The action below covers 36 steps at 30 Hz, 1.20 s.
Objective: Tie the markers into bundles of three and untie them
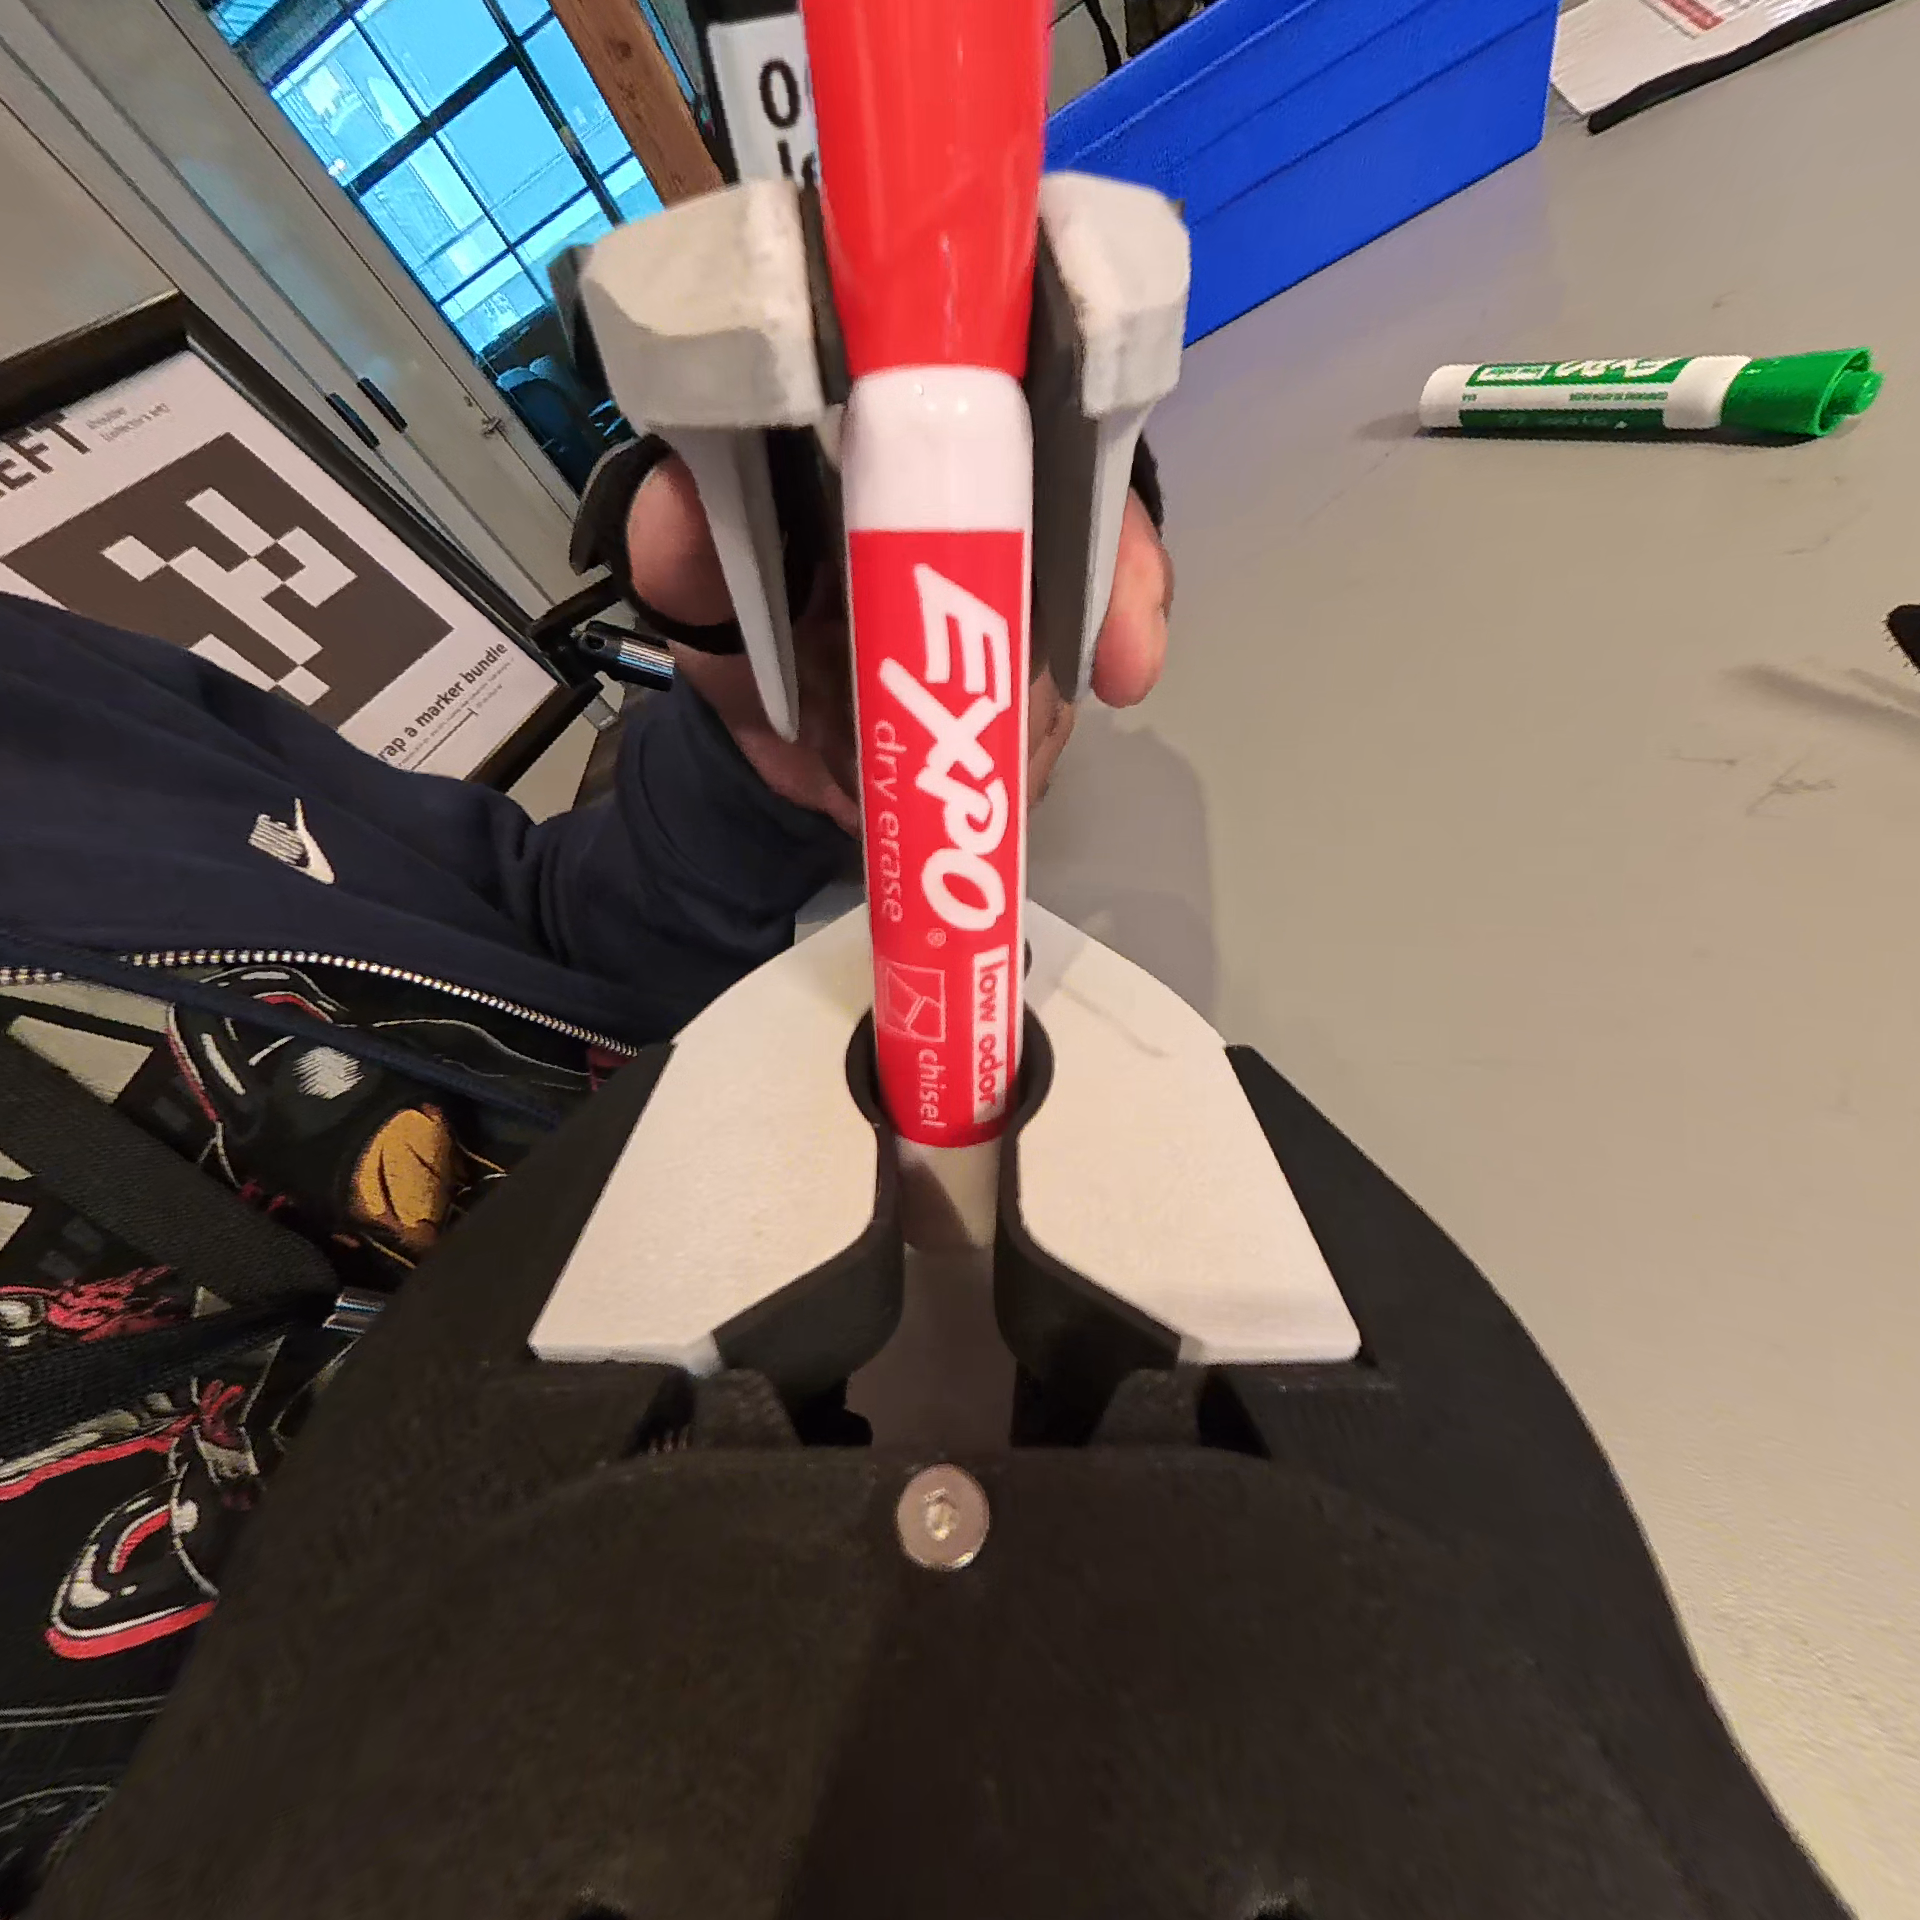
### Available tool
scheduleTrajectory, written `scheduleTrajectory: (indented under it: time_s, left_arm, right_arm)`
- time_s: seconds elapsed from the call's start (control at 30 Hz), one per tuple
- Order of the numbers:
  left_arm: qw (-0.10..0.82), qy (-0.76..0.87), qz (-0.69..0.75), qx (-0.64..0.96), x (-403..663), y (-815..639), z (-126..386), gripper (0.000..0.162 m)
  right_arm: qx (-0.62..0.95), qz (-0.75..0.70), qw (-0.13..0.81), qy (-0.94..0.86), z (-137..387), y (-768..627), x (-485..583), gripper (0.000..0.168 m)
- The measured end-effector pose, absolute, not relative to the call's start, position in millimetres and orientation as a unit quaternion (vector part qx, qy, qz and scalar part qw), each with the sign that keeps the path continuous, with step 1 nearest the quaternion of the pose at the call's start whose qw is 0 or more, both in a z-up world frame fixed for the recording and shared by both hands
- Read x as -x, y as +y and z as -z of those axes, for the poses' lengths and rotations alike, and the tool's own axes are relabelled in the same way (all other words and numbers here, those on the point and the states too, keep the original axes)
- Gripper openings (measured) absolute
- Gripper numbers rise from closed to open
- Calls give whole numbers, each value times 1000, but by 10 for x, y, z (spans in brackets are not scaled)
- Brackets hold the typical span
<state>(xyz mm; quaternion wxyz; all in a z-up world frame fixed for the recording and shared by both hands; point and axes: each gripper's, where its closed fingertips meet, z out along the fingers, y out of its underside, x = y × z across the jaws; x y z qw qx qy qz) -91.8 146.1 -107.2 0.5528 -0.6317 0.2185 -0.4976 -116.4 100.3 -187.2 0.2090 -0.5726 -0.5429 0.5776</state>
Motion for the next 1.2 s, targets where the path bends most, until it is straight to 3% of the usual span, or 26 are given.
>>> scheduleTrajectory:
  time_s: [0.47,1.2]
  left_arm:
    - [582,149,480,640,781,1435,1226,17]
    - [577,13,554,600,972,1520,1260,17]
  right_arm:
    - [578,-492,124,-639,2062,1040,800,15]
    - [595,-535,62,-596,2033,995,825,14]
